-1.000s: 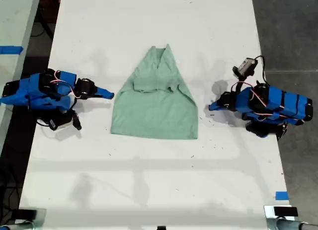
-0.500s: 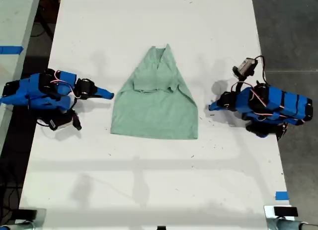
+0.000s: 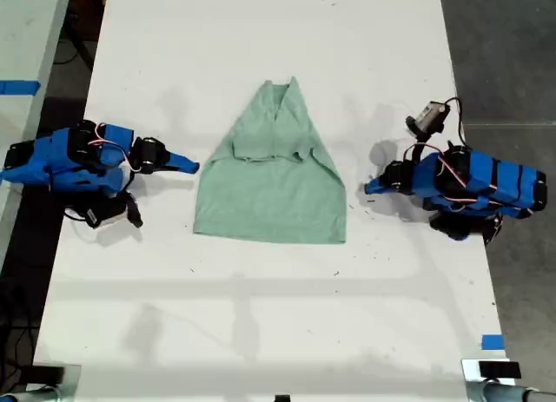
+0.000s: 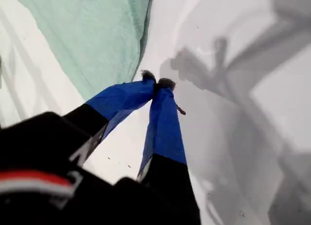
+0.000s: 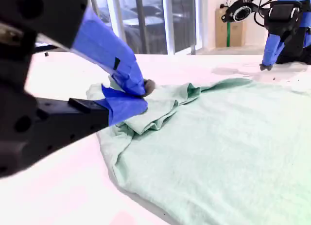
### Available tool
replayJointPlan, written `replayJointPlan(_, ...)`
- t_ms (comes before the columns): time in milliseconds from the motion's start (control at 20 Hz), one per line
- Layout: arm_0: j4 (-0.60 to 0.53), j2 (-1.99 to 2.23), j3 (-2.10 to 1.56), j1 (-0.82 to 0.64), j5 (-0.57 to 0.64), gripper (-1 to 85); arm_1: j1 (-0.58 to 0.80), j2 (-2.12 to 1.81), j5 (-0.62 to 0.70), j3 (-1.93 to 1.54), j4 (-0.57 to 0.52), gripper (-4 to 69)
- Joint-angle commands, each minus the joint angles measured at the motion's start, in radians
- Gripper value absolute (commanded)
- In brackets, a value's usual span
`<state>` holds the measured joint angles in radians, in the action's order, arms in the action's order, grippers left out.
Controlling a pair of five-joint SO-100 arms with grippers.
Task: Fold t shirt
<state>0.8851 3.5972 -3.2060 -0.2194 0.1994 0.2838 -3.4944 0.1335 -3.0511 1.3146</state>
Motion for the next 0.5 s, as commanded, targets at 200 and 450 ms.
replayJointPlan(200, 0.000, 0.006, -0.002, 0.002, 0.005, -0.1, -0.006, -0.014, -0.012, -0.035, 0.003, 2.0)
replayJointPlan(450, -0.002, 0.006, -0.002, -0.002, 0.006, -0.1, -0.011, -0.014, -0.017, -0.035, 0.006, 2.0)
